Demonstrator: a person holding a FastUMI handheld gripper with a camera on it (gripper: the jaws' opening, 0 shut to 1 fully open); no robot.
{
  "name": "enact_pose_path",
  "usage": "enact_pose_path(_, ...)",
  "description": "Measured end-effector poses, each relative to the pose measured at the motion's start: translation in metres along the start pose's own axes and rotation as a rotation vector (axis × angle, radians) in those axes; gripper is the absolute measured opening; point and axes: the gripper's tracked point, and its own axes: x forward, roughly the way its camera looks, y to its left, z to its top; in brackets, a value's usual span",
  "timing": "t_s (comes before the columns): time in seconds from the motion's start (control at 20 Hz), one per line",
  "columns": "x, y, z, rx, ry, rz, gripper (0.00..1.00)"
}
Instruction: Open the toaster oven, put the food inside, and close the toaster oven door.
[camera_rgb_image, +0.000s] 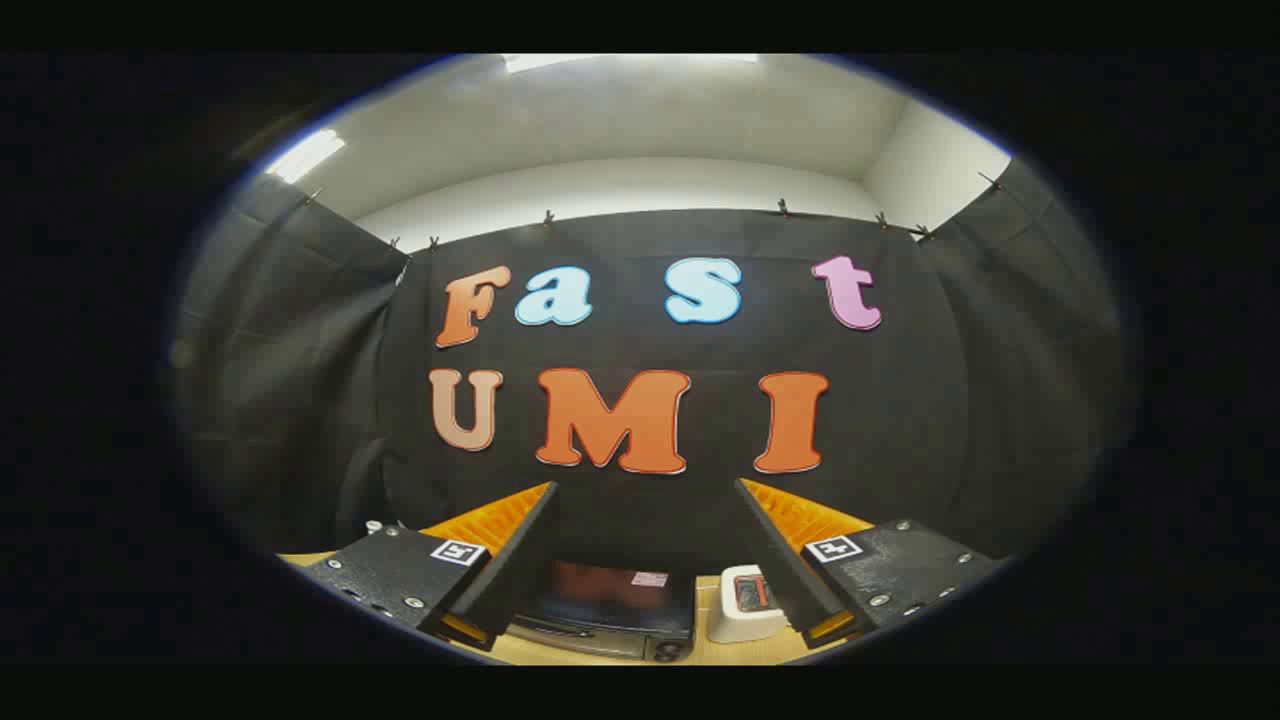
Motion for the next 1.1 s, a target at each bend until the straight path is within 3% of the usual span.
enact_pose_path(0.8, 0.01, 0.017, -0.026, -0.013, 0.053, 0.033, 1.0)
enact_pose_path(1.1, 0.013, 0.04, -0.085, -0.027, 0.178, 0.068, 1.0)
